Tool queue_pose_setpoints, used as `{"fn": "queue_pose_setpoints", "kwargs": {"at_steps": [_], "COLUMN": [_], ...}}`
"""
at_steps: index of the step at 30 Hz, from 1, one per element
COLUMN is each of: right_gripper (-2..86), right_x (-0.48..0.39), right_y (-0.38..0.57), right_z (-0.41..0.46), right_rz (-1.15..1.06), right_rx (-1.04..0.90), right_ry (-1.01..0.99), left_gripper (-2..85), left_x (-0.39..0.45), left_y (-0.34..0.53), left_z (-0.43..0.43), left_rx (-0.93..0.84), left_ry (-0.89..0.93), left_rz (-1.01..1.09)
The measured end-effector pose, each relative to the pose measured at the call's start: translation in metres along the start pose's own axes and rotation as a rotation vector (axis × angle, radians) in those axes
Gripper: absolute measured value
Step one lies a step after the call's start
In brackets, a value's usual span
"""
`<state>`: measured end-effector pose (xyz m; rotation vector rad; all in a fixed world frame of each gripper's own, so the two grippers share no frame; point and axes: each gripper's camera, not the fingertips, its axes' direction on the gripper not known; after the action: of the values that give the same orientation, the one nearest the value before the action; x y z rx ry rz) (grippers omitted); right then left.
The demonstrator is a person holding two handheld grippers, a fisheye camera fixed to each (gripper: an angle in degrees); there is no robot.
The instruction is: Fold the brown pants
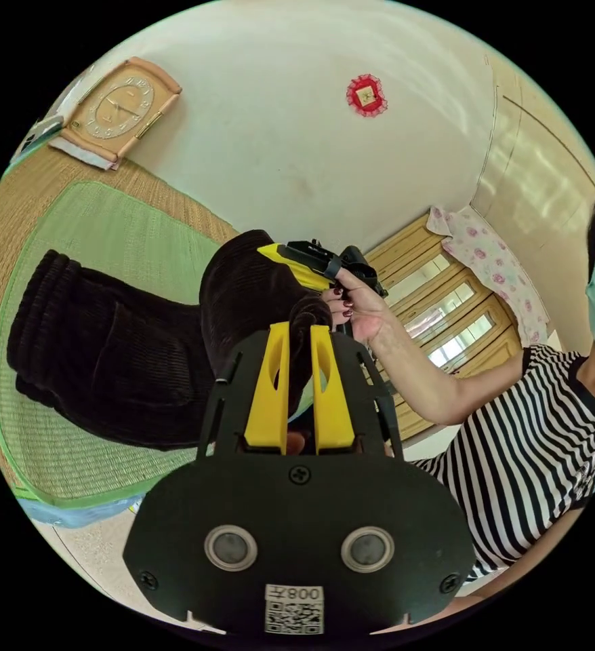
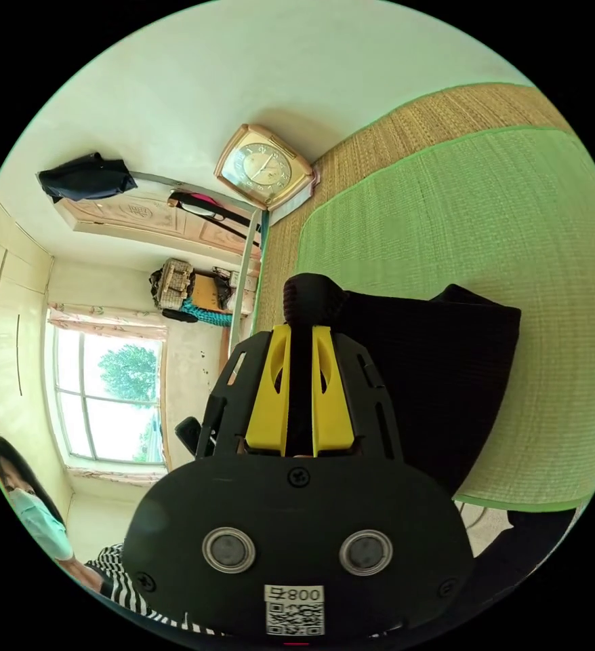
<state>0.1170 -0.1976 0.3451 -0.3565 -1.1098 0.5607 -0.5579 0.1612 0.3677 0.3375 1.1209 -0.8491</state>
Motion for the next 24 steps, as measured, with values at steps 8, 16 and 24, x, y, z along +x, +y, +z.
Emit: {"fn": "queue_pose_setpoints", "kwargs": {"at_steps": [8, 16, 24], "right_gripper": [5.7, 7.7, 8.2], "right_x": [-0.049, -0.055, -0.064], "right_y": [-0.026, -0.041, -0.04], "right_z": [0.143, 0.223, 0.254], "right_rz": [-0.017, -0.021, -0.124], "right_rx": [-0.095, -0.151, -0.187], "right_ry": [0.122, 0.147, 0.123], "left_gripper": [5.4, 5.8, 6.1], "left_x": [-0.061, -0.1, -0.102], "left_y": [-0.021, -0.028, -0.015], "left_z": [-0.139, -0.213, -0.26], "left_rx": [0.117, 0.186, 0.275], "left_ry": [-0.011, 0.014, 0.036], "left_rz": [-0.163, -0.298, -0.39]}}
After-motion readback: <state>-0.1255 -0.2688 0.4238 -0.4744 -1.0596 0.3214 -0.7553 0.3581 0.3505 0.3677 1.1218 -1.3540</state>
